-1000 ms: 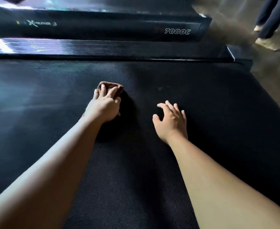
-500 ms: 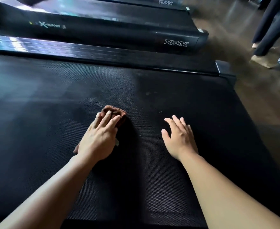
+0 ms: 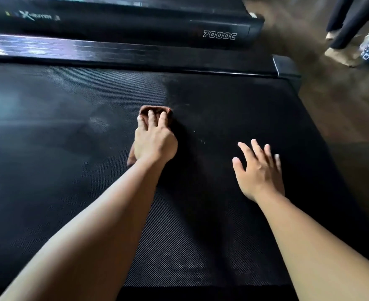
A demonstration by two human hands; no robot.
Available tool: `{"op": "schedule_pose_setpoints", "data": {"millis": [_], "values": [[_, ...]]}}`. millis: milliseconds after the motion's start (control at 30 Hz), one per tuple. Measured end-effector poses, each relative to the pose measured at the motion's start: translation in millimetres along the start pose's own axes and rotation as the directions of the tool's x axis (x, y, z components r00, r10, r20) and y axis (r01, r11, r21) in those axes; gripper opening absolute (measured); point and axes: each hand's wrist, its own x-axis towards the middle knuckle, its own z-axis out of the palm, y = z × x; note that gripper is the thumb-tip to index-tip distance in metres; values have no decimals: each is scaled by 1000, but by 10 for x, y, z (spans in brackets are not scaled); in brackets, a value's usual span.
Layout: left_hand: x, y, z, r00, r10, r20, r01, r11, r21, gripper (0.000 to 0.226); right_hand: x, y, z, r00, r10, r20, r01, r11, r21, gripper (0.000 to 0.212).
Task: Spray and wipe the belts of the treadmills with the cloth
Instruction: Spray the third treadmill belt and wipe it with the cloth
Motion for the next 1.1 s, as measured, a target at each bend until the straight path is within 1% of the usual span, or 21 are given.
{"op": "schedule_pose_setpoints", "data": {"millis": [67,133,200,267,333,367,433,533,600,633,667,733,767,833,867,900,967,1033,1100], "values": [[-158,493,20,998,-6,-55,-1,992,-125,65,1,-2,45,1000,1,-21,-1,1000,1,55],[-373,958,-16,995,38,-87,-56,975,-216,63,12,11,56,1000,-1,-27,1,1000,-4,55],[-535,1218,50,985,134,-110,-156,961,-227,68,17,22,49,1000,-9,-23,8,1000,-20,55],[-680,1279,97,975,210,-77,-221,954,-202,74,25,25,44,1000,-7,-19,6,1000,-28,56],[-789,1200,145,963,257,-86,-270,940,-207,69,33,15,43,1000,3,-20,-4,1000,-18,56],[-846,1118,161,955,283,-92,-295,939,-175,68,37,8,47,1000,7,-25,-7,1000,-13,56],[-843,853,209,939,333,-90,-339,939,-56,72,38,6,55,999,10,-38,-10,1000,-4,56],[-723,323,188,951,305,-54,-304,952,17,89,22,11,66,999,3,-49,-3,1000,-14,56],[-582,-8,111,955,285,-80,-282,958,51,94,20,12,65,999,-2,-51,1,1000,-24,57],[-503,-139,31,956,279,-93,-274,960,60,93,25,11,67,999,-3,-54,1,1000,-24,57],[-412,-228,-56,960,257,-112,-254,966,41,88,31,13,71,998,-2,-57,0,1000,-26,58],[-190,-341,-192,975,178,-134,-179,984,4,68,35,14,80,998,-1,-56,-1,999,-36,59],[-65,-354,-244,977,171,-131,-171,985,16,58,38,13,83,998,-2,-58,0,999,-39,59],[196,-333,-305,974,193,-115,-187,980,66,53,37,7,85,998,-4,-62,2,999,-42,60],[327,-299,-318,977,189,-97,-183,981,62,56,46,12,87,998,-5,-64,2,999,-45,60],[467,-280,-337,986,152,-69,-150,988,34,63,41,7,85,998,-4,-66,2,999,-44,60],[822,-225,-296,991,123,-46,-123,992,15,86,31,-3,79,997,-5,-74,2,999,-44,60],[1120,-80,-228,988,156,-6,-155,986,59,101,29,-7,80,998,-9,-69,6,999,-44,59],[1297,206,-104,969,244,28,-245,965,91,103,33,-3,72,999,-6,-47,5,1000,-30,58]]}}
